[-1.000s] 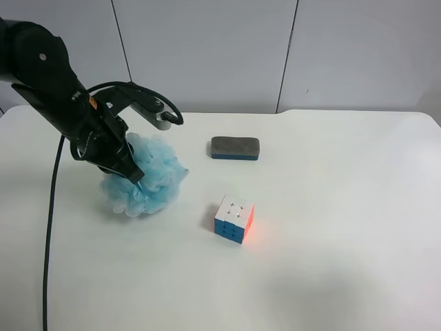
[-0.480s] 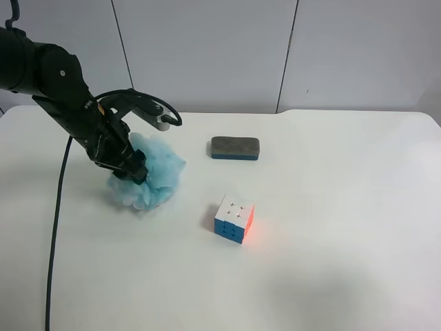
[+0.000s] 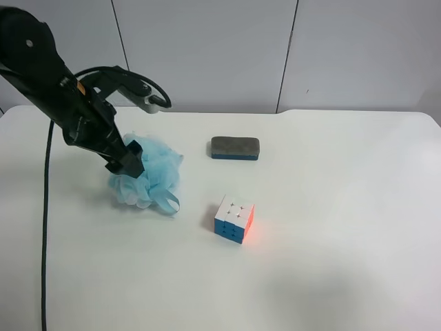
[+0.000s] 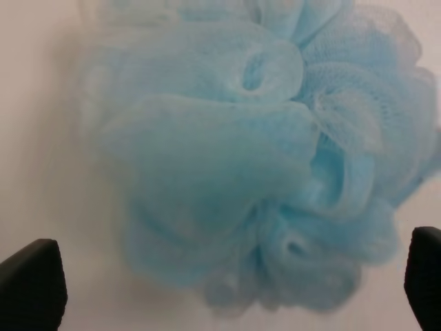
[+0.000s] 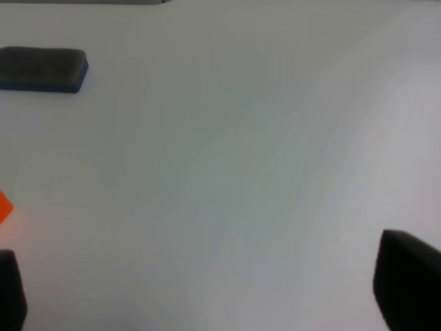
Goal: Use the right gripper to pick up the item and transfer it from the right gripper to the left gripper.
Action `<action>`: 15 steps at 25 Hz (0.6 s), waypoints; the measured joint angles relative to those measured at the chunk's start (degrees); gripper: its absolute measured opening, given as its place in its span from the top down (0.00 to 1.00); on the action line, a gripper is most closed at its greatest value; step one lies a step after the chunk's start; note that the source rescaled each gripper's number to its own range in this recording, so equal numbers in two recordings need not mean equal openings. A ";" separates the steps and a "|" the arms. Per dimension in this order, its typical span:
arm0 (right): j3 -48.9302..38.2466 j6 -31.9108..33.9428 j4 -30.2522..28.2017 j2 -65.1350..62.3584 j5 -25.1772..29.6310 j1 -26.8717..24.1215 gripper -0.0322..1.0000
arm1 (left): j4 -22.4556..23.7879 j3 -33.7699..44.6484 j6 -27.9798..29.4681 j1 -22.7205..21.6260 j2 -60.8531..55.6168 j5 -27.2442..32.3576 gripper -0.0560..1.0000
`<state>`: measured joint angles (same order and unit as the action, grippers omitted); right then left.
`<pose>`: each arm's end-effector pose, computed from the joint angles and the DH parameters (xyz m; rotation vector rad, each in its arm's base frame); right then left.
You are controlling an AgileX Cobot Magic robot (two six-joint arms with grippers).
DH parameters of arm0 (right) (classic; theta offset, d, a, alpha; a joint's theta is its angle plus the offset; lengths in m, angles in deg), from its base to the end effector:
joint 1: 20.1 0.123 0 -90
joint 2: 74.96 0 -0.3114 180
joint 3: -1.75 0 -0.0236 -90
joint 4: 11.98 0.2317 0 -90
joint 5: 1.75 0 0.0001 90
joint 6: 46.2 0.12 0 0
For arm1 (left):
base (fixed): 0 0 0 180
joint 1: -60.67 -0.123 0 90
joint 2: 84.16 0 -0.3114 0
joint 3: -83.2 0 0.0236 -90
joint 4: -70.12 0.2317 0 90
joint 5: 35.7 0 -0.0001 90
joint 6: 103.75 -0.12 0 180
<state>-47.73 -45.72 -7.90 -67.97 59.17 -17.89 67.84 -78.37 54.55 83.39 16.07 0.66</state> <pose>-0.0229 0.0066 0.2535 -0.0342 2.0484 0.1146 0.2946 -0.1264 0.2303 0.9890 2.5183 -0.0469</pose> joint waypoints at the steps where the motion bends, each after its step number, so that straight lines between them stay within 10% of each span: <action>1: 0.00 0.00 0.00 0.00 0.00 0.00 0.00 | 0.14 0.00 0.00 0.00 -1.85 2.00 0.00; 15: 0.00 0.00 0.00 0.00 0.00 0.00 0.00 | 0.01 2.76 10.16 0.00 -35.12 22.07 0.00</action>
<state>-47.73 -45.72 -7.90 -67.97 59.17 -17.89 67.86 -75.62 64.71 83.39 -19.05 22.73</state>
